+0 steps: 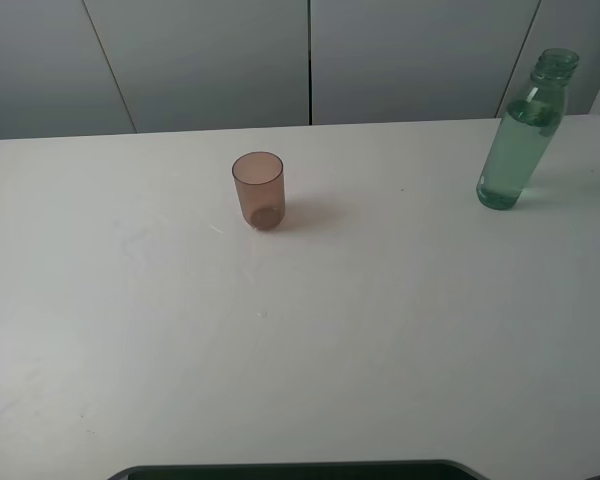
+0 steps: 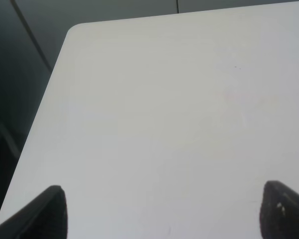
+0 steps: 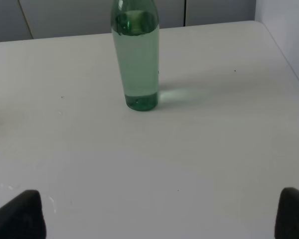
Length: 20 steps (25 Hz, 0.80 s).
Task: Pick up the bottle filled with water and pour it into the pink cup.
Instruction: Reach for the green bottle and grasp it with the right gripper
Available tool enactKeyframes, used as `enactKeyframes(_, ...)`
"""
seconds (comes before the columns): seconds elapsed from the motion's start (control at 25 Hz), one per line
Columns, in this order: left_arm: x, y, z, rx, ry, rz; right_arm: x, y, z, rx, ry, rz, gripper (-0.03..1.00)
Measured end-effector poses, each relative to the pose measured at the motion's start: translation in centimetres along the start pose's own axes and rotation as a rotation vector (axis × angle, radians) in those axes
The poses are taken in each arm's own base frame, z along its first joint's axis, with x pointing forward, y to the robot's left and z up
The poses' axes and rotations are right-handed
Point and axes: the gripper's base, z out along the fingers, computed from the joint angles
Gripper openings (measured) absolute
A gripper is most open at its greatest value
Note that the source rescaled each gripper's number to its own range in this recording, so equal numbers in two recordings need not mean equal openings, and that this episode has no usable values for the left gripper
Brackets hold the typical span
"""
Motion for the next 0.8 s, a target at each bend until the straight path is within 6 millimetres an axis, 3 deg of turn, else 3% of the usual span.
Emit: enactKeyframes(0.8,0.00,0.00,0.00,0.000,0.000,0.000,0.00,0.00,0.00,0.000,0.000,0.000,1.00)
